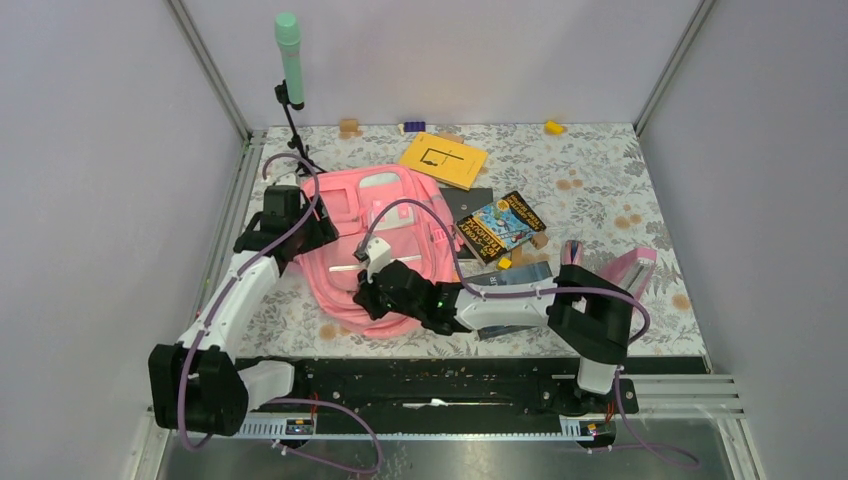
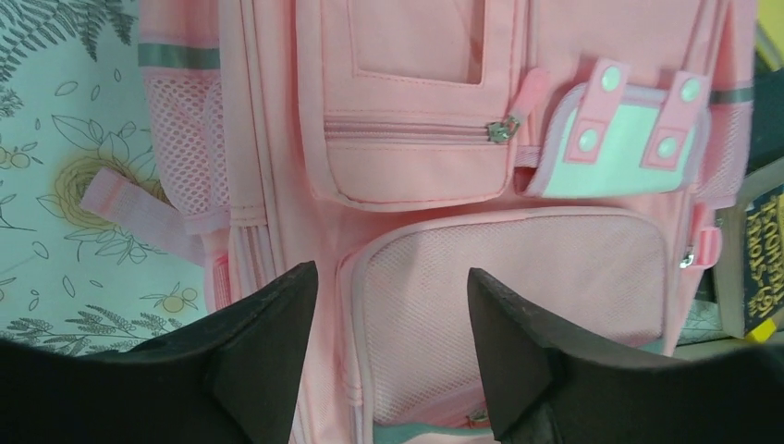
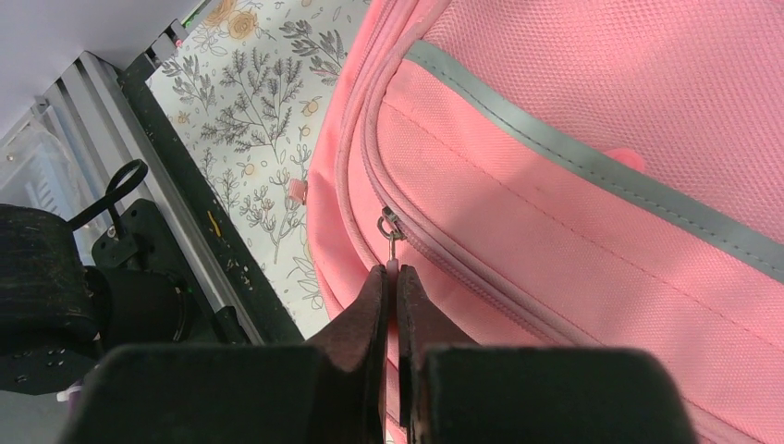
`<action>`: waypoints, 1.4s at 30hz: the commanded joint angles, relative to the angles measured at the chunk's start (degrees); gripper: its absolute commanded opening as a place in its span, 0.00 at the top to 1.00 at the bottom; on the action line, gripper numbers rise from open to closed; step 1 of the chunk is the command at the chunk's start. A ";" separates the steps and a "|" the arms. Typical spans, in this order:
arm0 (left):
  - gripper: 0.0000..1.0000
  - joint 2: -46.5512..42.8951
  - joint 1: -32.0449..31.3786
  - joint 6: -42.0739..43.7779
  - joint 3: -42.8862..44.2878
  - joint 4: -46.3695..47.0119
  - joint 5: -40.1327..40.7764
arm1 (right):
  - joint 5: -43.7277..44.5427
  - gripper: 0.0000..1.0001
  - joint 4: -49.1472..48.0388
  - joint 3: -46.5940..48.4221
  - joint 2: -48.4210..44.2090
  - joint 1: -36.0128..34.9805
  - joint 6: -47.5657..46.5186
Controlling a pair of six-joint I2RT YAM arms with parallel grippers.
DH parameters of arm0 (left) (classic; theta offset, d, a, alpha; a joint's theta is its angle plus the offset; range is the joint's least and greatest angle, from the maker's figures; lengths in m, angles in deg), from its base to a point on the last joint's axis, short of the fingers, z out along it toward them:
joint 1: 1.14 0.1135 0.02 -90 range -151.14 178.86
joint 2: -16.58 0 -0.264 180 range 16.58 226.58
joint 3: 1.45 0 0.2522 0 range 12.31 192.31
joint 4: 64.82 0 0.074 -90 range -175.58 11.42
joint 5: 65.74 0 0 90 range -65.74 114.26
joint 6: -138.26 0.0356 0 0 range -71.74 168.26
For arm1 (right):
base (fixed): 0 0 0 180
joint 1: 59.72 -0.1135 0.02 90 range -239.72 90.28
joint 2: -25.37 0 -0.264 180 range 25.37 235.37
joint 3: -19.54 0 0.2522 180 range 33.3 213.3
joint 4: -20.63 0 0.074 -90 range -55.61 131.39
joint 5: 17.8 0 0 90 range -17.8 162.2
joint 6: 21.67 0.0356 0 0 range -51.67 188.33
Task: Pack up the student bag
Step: Unzip the student bag at the center of the board.
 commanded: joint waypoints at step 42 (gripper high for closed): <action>1.00 3.42 -0.42 -2.78 -2.45 0.68 -7.37 | 8.08 1.00 4.79 14.02 3.71 -3.68 5.31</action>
